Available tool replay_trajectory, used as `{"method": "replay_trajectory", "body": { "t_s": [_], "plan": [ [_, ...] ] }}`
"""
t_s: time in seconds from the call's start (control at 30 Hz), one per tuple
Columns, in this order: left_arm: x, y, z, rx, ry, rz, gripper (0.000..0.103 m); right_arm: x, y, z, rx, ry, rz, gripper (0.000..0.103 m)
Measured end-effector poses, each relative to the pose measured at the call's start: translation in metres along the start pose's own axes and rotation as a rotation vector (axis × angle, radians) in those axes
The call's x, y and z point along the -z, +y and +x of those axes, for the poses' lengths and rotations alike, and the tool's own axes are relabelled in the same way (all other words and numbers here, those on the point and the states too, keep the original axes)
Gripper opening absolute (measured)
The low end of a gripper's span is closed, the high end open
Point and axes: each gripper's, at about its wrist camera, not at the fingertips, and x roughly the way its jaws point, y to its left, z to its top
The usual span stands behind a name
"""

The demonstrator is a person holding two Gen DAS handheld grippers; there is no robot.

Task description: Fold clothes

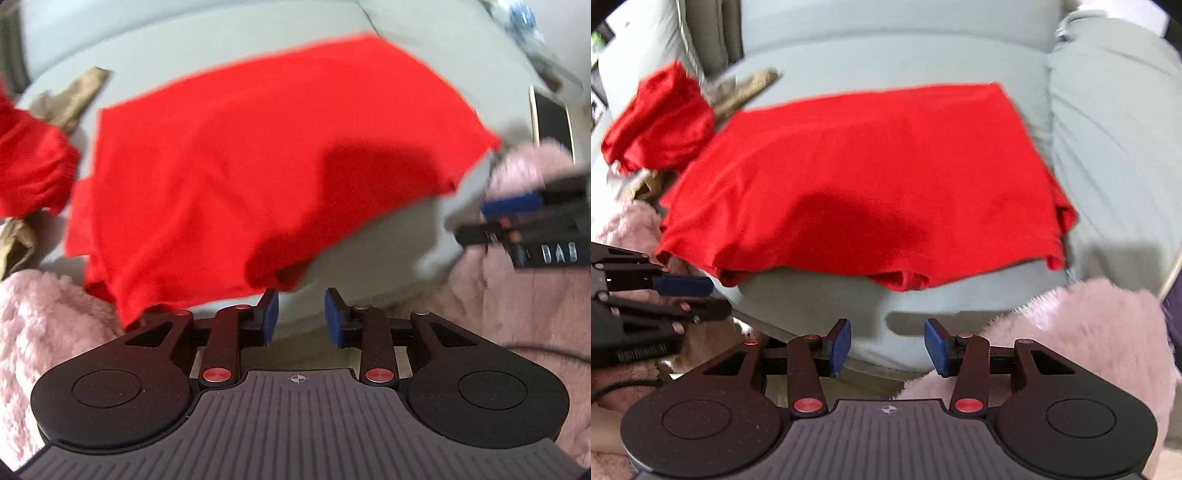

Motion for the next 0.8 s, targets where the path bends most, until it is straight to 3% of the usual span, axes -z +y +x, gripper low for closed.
{"method": "replay_trajectory", "body": {
  "t_s": [0.1,0.3,0.47,0.8],
  "plan": [
    [0.001,0.008,-0.013,-0.031,-0.071,-0.032,0.049,-0.001,0.003,-0.011,0.012,-0.062,-0.015,0.044],
    [0.015,0.015,-0.022,-0.082,-0.089,-0.076,0.050,0.002,0.005,-0.016,0.004,-0.095,-0.024,0.044],
    [0.012,0.028,-0.038,-0.083,-0.166,-0.150,0.052,0.008,0.011,-0.020,0.015,-0.120,-0.034,0.044],
    [-0.024,0.022,-0.022,-0.134,-0.170,-0.166,0.060,-0.020,0.015,-0.004,0.019,-0.131,-0.032,0.047]
  ]
}}
